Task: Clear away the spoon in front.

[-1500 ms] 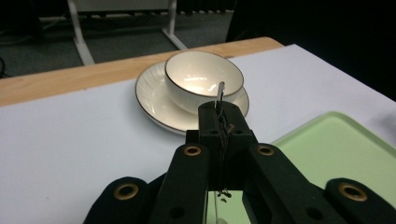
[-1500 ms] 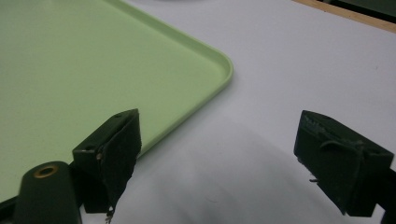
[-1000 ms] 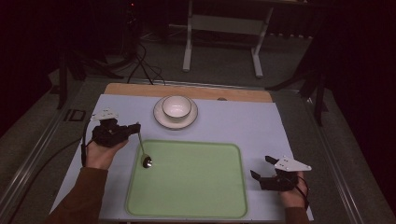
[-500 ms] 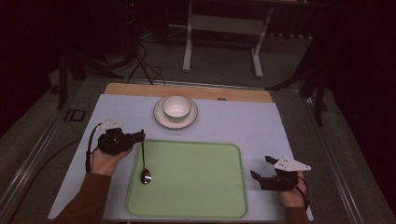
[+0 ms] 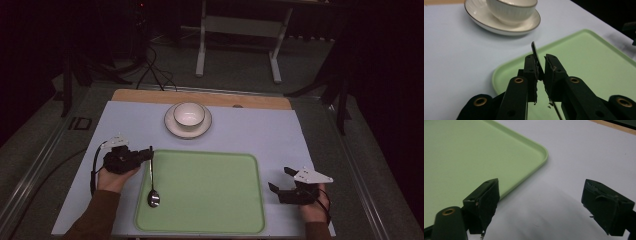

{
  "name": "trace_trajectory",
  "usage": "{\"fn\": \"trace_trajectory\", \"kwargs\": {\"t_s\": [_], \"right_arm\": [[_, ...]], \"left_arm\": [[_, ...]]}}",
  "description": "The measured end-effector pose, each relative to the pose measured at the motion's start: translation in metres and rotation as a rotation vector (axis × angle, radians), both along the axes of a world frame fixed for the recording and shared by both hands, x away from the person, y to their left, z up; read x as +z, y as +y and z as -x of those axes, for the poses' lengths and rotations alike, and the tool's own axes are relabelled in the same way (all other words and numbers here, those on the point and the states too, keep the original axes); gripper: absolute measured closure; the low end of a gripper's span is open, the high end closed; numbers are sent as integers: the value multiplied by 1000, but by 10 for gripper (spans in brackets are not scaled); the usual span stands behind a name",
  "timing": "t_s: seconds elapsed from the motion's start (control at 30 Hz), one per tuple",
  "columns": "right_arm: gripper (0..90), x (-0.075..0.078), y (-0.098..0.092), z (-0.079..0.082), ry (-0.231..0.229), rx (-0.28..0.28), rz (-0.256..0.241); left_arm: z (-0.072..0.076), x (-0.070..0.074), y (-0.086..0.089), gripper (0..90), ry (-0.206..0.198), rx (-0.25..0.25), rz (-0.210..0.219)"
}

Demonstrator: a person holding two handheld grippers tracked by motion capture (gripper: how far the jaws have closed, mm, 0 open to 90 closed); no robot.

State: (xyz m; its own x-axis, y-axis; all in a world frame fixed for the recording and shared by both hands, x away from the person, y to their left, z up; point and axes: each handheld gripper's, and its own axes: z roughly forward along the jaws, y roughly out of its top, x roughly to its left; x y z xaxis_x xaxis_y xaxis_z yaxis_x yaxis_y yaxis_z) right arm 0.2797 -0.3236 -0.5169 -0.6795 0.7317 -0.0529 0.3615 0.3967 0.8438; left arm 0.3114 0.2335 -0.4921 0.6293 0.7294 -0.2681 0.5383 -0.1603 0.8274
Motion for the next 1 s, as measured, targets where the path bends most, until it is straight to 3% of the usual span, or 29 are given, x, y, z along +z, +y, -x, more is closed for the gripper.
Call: {"fn": "trace_trajectory", "kwargs": {"t_s": [0.23,0.63,1.0], "right_arm": [[146,0,0,1,1,0,2],[146,-1,1,0,5,2,6],[146,-1,1,-1,8,2,7]], "left_arm": [[1,-8,-4,776,24,-27,-29],[2,-22,-5,761,77,-63,-35],[-3,-35,-12,697,98,-52,-103]]}}
